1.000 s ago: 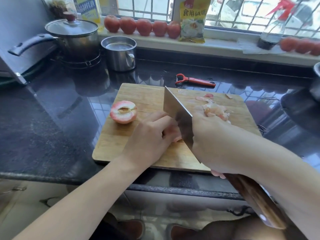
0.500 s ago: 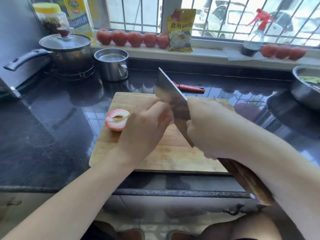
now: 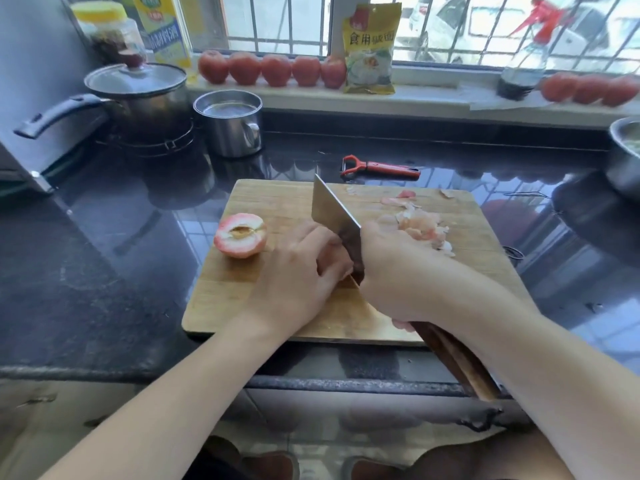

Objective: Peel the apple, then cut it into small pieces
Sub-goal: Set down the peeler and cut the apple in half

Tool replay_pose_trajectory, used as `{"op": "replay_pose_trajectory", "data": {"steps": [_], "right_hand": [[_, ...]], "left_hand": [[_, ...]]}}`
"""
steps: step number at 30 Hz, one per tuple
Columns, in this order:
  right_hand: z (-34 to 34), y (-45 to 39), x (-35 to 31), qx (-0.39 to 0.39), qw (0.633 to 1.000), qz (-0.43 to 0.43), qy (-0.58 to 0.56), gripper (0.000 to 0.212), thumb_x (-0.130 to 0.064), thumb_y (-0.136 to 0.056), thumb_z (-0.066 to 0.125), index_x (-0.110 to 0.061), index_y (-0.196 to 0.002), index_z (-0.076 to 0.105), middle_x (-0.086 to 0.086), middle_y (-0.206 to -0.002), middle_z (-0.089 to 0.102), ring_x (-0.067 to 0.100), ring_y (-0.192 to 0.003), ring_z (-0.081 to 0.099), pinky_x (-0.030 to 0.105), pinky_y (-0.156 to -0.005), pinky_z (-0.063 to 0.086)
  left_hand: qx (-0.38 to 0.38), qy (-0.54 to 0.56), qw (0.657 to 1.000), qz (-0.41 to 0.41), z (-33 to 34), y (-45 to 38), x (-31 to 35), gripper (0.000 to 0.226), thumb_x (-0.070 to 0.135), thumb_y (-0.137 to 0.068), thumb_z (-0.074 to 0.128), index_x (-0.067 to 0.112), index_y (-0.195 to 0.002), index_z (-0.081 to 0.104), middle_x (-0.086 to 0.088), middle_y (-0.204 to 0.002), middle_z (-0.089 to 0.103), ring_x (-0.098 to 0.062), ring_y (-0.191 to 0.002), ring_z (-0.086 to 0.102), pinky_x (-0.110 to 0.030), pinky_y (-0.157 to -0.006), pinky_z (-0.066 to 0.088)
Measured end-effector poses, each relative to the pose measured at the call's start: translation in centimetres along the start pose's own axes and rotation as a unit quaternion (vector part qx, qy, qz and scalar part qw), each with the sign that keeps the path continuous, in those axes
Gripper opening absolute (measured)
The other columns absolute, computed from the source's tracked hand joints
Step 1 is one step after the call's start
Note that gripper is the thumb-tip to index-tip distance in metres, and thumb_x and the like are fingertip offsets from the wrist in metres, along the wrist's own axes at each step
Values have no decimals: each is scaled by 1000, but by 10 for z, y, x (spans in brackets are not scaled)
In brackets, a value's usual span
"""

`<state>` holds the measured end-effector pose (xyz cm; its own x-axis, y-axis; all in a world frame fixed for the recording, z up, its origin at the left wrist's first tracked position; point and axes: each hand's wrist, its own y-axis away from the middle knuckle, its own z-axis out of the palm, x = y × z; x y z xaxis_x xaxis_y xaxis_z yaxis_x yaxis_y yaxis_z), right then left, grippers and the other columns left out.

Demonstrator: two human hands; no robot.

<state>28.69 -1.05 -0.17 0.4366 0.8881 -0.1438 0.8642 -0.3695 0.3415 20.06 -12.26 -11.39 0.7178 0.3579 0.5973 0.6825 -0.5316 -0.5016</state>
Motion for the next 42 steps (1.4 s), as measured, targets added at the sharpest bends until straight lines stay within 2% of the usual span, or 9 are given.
{"op": "replay_pose_trajectory", "data": {"steps": [4, 9, 15, 18, 21, 27, 32, 37, 42], "right_hand": [[6, -4, -6, 12, 1000, -2, -3, 35, 1, -85, 57, -15, -107, 35, 9, -92, 46, 28, -69, 49, 36, -58, 43], [2, -18, -15, 19, 999, -5, -27, 45, 0, -85, 61, -16, -121, 39, 7, -85, 46, 29, -81, 59, 39, -61, 54], [14, 0, 16, 20, 999, 0, -29, 23, -14, -93, 53, -17, -103, 33, 8, -80, 51, 24, -67, 54, 29, -51, 45], [9, -9, 10, 8, 999, 13, -33, 31, -12, -93, 57, -16, -109, 31, 6, -88, 46, 26, -74, 56, 41, -65, 58], [-1, -18, 11, -3, 996, -18, -84, 28, -8, -93, 52, -14, -117, 41, 13, -100, 55, 33, -69, 71, 49, -58, 63], [-27, -17, 66, 52, 975, -49, -208, 12, -8, -86, 44, -17, -93, 46, 12, -49, 62, 27, -36, 59, 44, -50, 57], [-29, -24, 103, 67, 965, -40, -251, 12, -9, -86, 46, -13, -98, 48, 28, -56, 63, 30, -41, 58, 44, -54, 57], [-24, -22, 119, 63, 951, -63, -297, 16, -1, -90, 46, -8, -104, 50, 25, -47, 57, 28, -36, 51, 35, -46, 51], [-20, -20, 117, 67, 942, -77, -319, 15, -2, -93, 44, -13, -103, 48, 12, -41, 53, 24, -34, 49, 29, -42, 45]], "left_hand": [[-18, -4, 1000, -17, -1, 0, 4, 19, 34, -77, 64, 21, -90, 60, 8, -99, 57, -3, -89, 44, -13, -77, 35], [-11, -12, 1000, -10, -4, 1, 9, 37, 15, -77, 74, 32, -78, 41, 13, -88, 45, -3, -78, 36, -6, -71, 34], [5, -45, 999, 2, 0, 2, 4, 23, 15, -76, 79, 16, -91, 62, 7, -98, 57, -8, -88, 49, -13, -75, 33], [7, -66, 997, 29, 4, 3, 3, 22, 13, -77, 78, 15, -96, 68, 0, -106, 61, -15, -94, 54, -10, -77, 32], [14, -58, 997, 38, 2, 3, 3, 15, 18, -84, 73, 16, -98, 72, -2, -104, 61, -18, -93, 57, -19, -79, 44], [-79, -123, 989, 2, -8, -1, 12, 38, 39, -82, 81, 27, -111, 59, 7, -118, 53, -12, -105, 50, -29, -86, 47], [-115, -220, 969, 5, -32, -13, 17, 40, 47, -88, 73, 30, -90, 36, 10, -106, 47, -16, -84, 49, -32, -69, 36], [-134, -278, 951, 37, -57, -7, 0, 34, 46, -88, 69, 26, -78, 43, 11, -111, 54, -14, -80, 55, -34, -64, 49], [-132, -280, 948, 74, -49, -15, -2, 41, 38, -82, 81, 25, -82, 42, 13, -96, 44, -12, -82, 48, -13, -60, 27]]}}
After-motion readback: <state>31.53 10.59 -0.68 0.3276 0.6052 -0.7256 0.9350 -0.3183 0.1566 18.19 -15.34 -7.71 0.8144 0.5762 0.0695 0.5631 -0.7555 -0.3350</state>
